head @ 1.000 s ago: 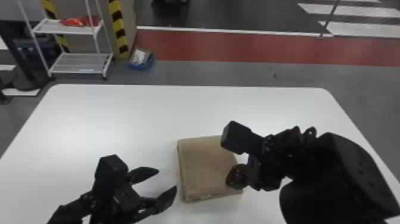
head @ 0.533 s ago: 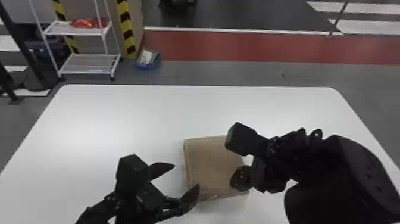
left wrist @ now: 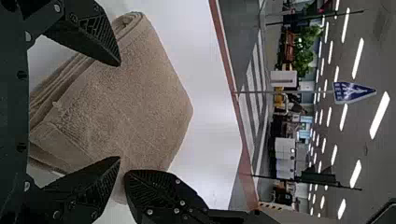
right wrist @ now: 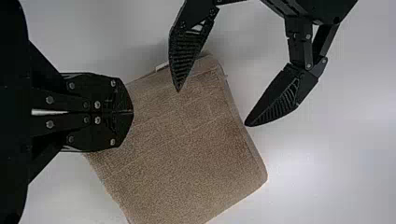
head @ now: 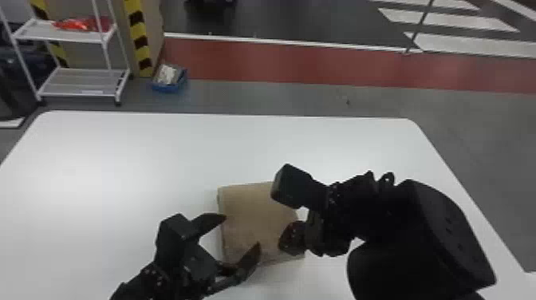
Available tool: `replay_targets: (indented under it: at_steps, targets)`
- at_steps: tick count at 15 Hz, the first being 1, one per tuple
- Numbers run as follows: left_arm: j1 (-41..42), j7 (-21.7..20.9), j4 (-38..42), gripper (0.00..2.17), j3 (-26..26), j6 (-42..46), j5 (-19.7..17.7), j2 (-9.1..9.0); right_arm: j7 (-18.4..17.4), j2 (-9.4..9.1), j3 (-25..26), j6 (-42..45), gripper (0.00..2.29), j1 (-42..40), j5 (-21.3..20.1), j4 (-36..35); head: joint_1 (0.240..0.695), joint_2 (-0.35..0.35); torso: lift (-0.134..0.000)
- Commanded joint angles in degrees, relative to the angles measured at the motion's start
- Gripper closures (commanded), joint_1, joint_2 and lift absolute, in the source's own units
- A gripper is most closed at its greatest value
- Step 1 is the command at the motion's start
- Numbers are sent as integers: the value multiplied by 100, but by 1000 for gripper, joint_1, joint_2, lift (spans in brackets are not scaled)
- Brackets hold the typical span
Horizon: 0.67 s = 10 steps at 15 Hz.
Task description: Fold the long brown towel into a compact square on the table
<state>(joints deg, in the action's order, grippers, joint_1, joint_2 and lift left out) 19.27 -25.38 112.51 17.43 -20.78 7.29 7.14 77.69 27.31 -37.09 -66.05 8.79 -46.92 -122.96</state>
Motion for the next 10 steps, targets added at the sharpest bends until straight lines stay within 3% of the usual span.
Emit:
replay_targets:
  at_steps: [1,7,10]
  targets:
    - [-81,24,-160,205,32,-45,54,-3,0,-15,0,0,1480,0,-1,0,695,-147,-123]
    - [-151,-2,-326,205,67,-81,98,15,-9,-147,351,-18,1480,-44,140,-150,695,-143,-123]
    - [-125,-2,-283,205,76,-81,89,50,-536,-332,729,17,1480,26,227,-115,695,-144,-123]
